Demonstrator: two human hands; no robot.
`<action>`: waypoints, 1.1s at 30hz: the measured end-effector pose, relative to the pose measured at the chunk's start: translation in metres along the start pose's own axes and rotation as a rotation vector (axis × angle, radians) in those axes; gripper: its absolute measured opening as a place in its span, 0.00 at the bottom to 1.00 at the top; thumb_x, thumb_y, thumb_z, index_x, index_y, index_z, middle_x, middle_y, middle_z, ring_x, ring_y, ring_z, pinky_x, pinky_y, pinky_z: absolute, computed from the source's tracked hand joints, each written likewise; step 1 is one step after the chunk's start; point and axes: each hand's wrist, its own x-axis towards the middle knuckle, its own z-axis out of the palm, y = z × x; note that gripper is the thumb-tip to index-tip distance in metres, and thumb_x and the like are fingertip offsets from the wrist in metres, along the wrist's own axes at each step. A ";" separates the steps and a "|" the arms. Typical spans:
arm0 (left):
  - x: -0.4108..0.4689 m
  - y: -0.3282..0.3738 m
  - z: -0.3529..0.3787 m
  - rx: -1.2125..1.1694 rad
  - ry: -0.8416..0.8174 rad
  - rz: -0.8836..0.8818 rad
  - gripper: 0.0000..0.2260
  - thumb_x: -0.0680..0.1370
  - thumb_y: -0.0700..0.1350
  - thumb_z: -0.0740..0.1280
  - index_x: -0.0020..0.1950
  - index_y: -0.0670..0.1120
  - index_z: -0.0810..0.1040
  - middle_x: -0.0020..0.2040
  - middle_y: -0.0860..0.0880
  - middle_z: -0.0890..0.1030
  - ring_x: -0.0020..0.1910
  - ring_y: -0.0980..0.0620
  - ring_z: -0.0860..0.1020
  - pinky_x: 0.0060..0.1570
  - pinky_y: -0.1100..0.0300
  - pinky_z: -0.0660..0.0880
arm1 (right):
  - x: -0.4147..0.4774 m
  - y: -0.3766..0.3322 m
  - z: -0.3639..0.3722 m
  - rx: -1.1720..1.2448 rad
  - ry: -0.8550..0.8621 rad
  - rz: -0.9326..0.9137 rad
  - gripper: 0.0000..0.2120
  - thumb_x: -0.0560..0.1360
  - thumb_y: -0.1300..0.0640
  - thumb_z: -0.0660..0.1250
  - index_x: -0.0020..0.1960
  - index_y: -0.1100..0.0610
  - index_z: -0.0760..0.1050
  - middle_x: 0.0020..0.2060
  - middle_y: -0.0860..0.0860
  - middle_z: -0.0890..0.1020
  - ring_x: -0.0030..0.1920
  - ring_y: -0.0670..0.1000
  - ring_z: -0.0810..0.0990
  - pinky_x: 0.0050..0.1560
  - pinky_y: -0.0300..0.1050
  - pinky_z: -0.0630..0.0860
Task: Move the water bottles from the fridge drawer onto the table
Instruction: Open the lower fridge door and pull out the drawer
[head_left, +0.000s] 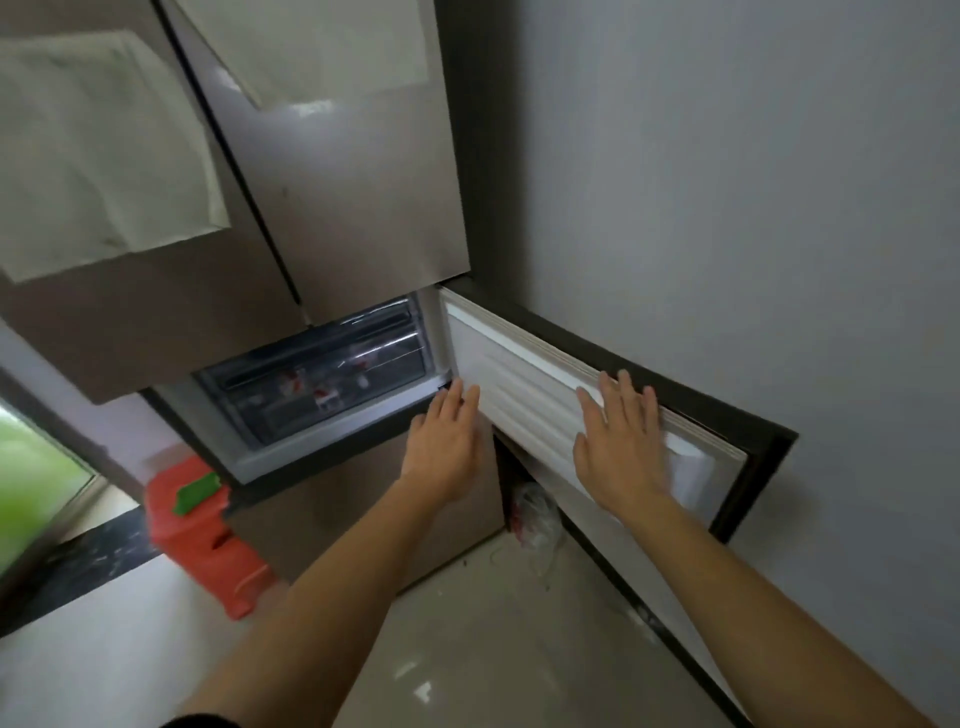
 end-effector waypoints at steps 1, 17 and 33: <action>-0.010 -0.020 0.001 0.033 0.007 -0.053 0.27 0.84 0.50 0.53 0.81 0.49 0.46 0.82 0.46 0.46 0.80 0.45 0.48 0.76 0.42 0.55 | 0.006 -0.017 0.007 0.019 -0.016 -0.044 0.31 0.75 0.50 0.69 0.76 0.57 0.67 0.76 0.62 0.65 0.77 0.64 0.59 0.76 0.65 0.55; -0.015 -0.280 0.024 0.098 -0.062 -0.433 0.31 0.82 0.58 0.55 0.81 0.47 0.49 0.81 0.43 0.44 0.80 0.43 0.46 0.76 0.41 0.55 | 0.150 -0.244 0.101 0.607 -0.481 -0.229 0.33 0.80 0.54 0.65 0.80 0.55 0.55 0.79 0.56 0.57 0.78 0.56 0.57 0.76 0.50 0.57; 0.108 -0.384 0.051 -1.462 0.290 -0.912 0.10 0.82 0.40 0.60 0.62 0.47 0.74 0.56 0.48 0.77 0.58 0.49 0.76 0.56 0.51 0.78 | 0.294 -0.390 0.171 1.822 -0.660 0.697 0.09 0.82 0.64 0.60 0.54 0.51 0.72 0.49 0.52 0.78 0.50 0.51 0.80 0.59 0.52 0.79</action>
